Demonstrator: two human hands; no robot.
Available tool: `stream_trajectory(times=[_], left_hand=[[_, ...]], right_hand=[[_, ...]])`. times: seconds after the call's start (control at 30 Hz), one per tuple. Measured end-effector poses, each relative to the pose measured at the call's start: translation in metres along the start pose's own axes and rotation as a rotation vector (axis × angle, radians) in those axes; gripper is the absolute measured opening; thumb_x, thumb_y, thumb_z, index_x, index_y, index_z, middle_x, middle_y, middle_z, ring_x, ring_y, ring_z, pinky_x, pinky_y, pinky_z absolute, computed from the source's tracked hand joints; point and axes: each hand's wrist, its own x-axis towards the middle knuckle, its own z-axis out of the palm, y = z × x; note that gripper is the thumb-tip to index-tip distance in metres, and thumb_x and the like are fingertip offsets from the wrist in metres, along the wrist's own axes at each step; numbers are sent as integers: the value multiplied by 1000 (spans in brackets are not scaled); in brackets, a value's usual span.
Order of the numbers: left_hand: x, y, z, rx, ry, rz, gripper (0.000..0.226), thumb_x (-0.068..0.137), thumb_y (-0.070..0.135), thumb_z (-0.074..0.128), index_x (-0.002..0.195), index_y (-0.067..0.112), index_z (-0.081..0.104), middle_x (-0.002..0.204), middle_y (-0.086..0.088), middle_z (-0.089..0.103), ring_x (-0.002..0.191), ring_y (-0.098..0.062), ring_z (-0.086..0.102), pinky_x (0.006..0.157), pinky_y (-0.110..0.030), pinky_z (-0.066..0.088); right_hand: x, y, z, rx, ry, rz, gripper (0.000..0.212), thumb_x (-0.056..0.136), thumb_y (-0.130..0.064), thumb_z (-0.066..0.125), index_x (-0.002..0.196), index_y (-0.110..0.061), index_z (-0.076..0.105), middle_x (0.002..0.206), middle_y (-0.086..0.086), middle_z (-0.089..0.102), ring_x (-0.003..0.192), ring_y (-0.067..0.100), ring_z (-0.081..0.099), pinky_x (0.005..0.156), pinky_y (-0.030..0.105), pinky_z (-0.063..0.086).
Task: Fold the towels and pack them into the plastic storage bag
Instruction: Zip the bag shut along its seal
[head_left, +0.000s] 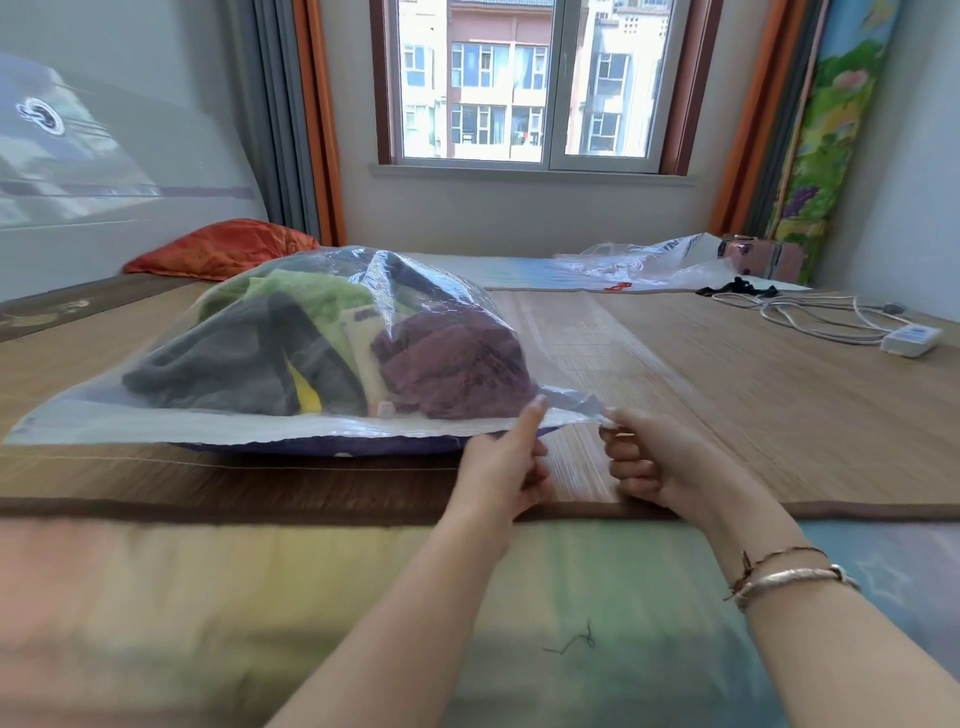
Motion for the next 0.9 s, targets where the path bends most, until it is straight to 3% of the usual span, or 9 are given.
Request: stream_trajectory(times=[0.13, 0.27, 0.4, 0.53, 0.67, 0.8, 0.9], left_hand=[[8, -12, 41, 66, -126, -42, 32, 87, 37, 66, 75, 9, 57, 52, 4, 45, 51, -10, 48, 45, -17, 42], [19, -21, 62, 4, -94, -58, 33, 90, 24, 64, 63, 9, 54, 43, 4, 45, 35, -6, 38, 37, -16, 31], [18, -20, 61, -132, -119, -42, 32, 93, 8, 55, 61, 10, 50, 43, 5, 46, 32, -3, 35, 34, -14, 28], [19, -14, 45, -283, 35, -16, 32, 89, -2, 48, 62, 12, 40, 51, 2, 34, 31, -3, 26, 31, -15, 19], [14, 9, -25, -359, 225, 78, 30, 90, -2, 49, 65, 12, 40, 54, 1, 31, 28, -1, 24, 29, -13, 15], [1, 36, -94, -250, 398, 163, 32, 88, -2, 51, 64, 15, 38, 55, 2, 29, 29, -3, 24, 31, -15, 17], [-6, 40, -109, -169, 414, 168, 31, 88, 1, 53, 65, 16, 38, 59, 1, 30, 33, -4, 25, 33, -17, 20]], right_hand=[[1, -2, -6, -12, -38, -42, 41, 95, -20, 45, 55, -15, 36, 38, -7, 22, 29, 5, 15, 30, 15, 10], [1, 0, -11, -18, -61, -90, 42, 95, -18, 45, 54, -15, 34, 37, -7, 24, 28, 4, 16, 31, 16, 11], [4, 0, -12, 156, -73, -68, 41, 96, -14, 44, 56, -14, 34, 36, -7, 22, 27, 3, 15, 29, 15, 11], [8, 3, -5, 274, 29, -84, 38, 94, -7, 40, 58, -17, 32, 38, -7, 21, 28, 4, 16, 28, 14, 11], [8, 5, -8, 319, 73, -75, 37, 93, -5, 37, 59, -18, 31, 38, -8, 20, 26, 3, 16, 27, 13, 10], [5, 8, -4, 192, 104, -125, 37, 91, -4, 37, 60, -20, 27, 38, -8, 19, 27, 3, 14, 30, 12, 9], [-1, 9, 4, 49, 121, -133, 32, 89, -7, 38, 59, -17, 32, 40, -8, 21, 29, 5, 15, 32, 12, 10]])
